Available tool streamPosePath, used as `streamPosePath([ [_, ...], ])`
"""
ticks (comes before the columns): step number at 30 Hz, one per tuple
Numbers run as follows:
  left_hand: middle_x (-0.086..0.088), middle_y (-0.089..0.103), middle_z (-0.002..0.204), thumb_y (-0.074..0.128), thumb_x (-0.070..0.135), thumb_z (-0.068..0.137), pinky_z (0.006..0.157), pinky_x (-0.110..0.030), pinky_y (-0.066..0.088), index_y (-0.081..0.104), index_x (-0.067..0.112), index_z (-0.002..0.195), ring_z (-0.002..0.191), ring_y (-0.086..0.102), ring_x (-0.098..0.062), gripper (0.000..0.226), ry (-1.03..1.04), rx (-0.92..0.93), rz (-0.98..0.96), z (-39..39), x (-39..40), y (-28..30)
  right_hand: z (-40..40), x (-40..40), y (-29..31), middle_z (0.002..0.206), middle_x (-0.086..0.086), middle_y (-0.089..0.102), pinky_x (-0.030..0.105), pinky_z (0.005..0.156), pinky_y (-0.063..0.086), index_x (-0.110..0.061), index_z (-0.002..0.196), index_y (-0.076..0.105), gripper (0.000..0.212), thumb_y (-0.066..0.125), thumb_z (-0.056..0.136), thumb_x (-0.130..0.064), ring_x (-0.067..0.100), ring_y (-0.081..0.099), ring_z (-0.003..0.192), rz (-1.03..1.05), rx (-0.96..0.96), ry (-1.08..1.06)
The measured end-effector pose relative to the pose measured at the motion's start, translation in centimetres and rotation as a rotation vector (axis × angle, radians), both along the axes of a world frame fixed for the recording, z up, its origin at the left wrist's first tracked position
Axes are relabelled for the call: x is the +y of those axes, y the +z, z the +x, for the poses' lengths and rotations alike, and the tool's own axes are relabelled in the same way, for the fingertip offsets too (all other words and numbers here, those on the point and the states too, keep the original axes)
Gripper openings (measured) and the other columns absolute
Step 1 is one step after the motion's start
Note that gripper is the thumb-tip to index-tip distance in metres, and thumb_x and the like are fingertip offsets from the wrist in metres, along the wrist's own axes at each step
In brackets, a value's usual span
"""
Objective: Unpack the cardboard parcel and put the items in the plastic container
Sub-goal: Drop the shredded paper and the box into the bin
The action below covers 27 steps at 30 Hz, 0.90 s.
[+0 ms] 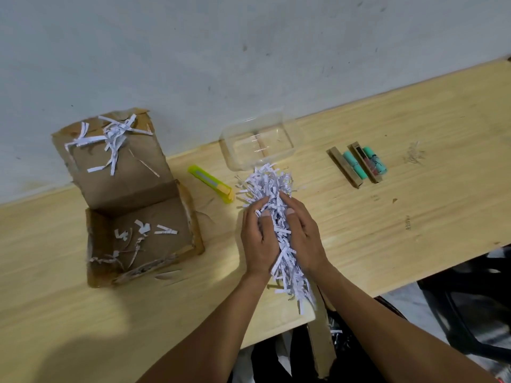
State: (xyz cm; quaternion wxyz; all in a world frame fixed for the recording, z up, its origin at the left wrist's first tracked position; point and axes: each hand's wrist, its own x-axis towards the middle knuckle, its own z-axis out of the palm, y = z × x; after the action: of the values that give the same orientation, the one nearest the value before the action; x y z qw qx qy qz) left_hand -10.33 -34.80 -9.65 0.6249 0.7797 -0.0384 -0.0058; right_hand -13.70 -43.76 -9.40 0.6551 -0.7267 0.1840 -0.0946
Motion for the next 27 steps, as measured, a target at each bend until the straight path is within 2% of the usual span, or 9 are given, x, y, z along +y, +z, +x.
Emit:
streamPosePath([
  [4, 0.009, 0.064, 0.113, 0.044, 0.024, 0.095, 0.077, -0.011, 0.043, 0.063, 0.017, 0.112, 0.099, 0.059, -0.002, 0.026, 0.094, 0.088, -0.09, -0.1, -1.2, 0.6, 0.2, 0.4, 0.6, 0.134, -0.007, 0.059, 0.039, 0.106, 0.045, -0.025, 0.132, 0.059, 0.038, 0.041, 0.099, -0.029, 0.009, 0.055, 0.124, 0.145, 0.032, -0.086],
  [7, 0.01, 0.065, 0.11, 0.046, 0.019, 0.098, 0.077, -0.012, 0.044, 0.064, 0.016, 0.109, 0.097, 0.06, 0.0, 0.021, 0.13, 0.14, -0.157, -0.3, -1.7, 1.5, 0.2, 0.8, 1.4, 0.13, -0.002, 0.063, 0.047, 0.101, 0.049, -0.026, 0.127, 0.063, 0.035, 0.045, 0.098, -0.028, 0.016, 0.061, 0.119, 0.241, 0.028, -0.147],
  [9, 0.008, 0.066, 0.109, 0.047, 0.017, 0.099, 0.08, -0.013, 0.045, 0.064, 0.017, 0.108, 0.1, 0.06, 0.0, 0.019, 0.133, 0.148, -0.177, -0.5, -1.7, 2.4, 0.0, 0.9, 2.4, 0.129, 0.0, 0.063, 0.045, 0.1, 0.05, -0.027, 0.125, 0.065, 0.032, 0.045, 0.1, -0.024, 0.016, 0.062, 0.117, 0.255, 0.015, -0.173],
  [14, 0.006, 0.068, 0.109, 0.049, 0.024, 0.097, 0.084, -0.029, 0.051, 0.065, 0.022, 0.107, 0.101, 0.064, -0.011, 0.019, 0.128, 0.164, -0.242, -1.1, -2.0, 5.7, -0.8, 0.8, 6.3, 0.128, 0.001, 0.065, 0.034, 0.095, 0.053, -0.023, 0.125, 0.065, 0.031, 0.044, 0.103, -0.019, 0.016, 0.063, 0.115, 0.262, -0.05, -0.201],
  [19, 0.003, 0.069, 0.108, 0.048, 0.033, 0.091, 0.087, -0.039, 0.053, 0.065, 0.025, 0.105, 0.101, 0.064, -0.017, 0.023, 0.091, 0.105, -0.299, -3.2, -2.2, 10.1, -3.3, 0.9, 11.4, 0.122, -0.001, 0.069, 0.032, 0.092, 0.052, -0.025, 0.119, 0.068, 0.03, 0.044, 0.103, -0.016, 0.016, 0.065, 0.113, 0.238, -0.151, -0.238],
  [23, -0.004, 0.069, 0.103, 0.046, 0.038, 0.088, 0.079, -0.037, 0.051, 0.065, 0.031, 0.1, 0.087, 0.062, -0.019, 0.024, 0.031, 0.079, -0.358, -7.1, -2.2, 13.5, -7.4, 1.6, 15.4, 0.116, -0.011, 0.069, 0.024, 0.091, 0.052, -0.031, 0.11, 0.068, 0.03, 0.044, 0.103, -0.014, 0.007, 0.065, 0.11, 0.176, -0.224, -0.28],
  [27, -0.007, 0.069, 0.101, 0.045, 0.041, 0.088, 0.073, -0.033, 0.048, 0.065, 0.029, 0.103, 0.078, 0.058, -0.018, 0.027, -0.013, 0.046, -0.384, -11.8, -2.4, 15.2, -12.4, 1.8, 17.6, 0.116, -0.006, 0.07, 0.024, 0.088, 0.052, -0.029, 0.11, 0.069, 0.031, 0.043, 0.103, -0.014, 0.01, 0.066, 0.108, 0.146, -0.248, -0.324],
])
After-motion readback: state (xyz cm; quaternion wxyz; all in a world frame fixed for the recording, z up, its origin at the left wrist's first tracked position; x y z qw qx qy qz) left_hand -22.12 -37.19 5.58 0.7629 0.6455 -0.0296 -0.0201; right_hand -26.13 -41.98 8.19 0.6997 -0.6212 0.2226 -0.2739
